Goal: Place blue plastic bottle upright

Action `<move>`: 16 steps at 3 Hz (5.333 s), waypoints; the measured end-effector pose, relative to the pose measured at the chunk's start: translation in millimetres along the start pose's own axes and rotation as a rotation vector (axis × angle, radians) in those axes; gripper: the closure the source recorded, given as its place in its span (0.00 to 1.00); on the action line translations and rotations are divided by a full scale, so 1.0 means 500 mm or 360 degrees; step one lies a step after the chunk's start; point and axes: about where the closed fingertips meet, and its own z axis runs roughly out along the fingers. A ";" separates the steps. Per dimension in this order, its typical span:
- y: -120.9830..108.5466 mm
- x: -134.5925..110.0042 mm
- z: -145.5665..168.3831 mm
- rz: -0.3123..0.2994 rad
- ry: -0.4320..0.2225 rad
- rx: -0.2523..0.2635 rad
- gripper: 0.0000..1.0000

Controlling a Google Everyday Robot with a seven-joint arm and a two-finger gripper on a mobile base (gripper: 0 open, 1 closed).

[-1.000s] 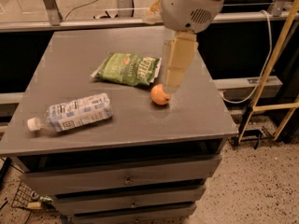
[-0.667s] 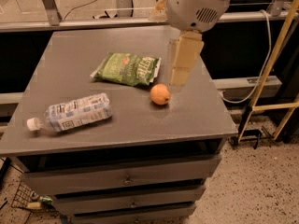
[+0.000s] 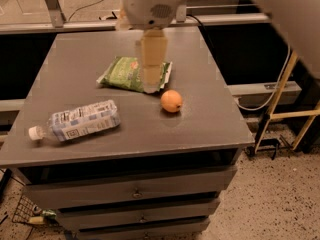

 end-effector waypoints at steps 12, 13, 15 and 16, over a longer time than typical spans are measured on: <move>0.009 -0.283 0.370 0.0152 0.0249 -0.0303 0.71; -0.018 -0.290 0.312 0.0141 0.0043 -0.0221 0.95; -0.077 -0.278 0.184 0.0121 -0.0715 -0.0063 1.00; -0.096 -0.280 0.138 0.0079 -0.1129 -0.0051 1.00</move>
Offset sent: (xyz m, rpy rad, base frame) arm -0.0021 0.1415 -0.0829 -0.3737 0.0894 0.0204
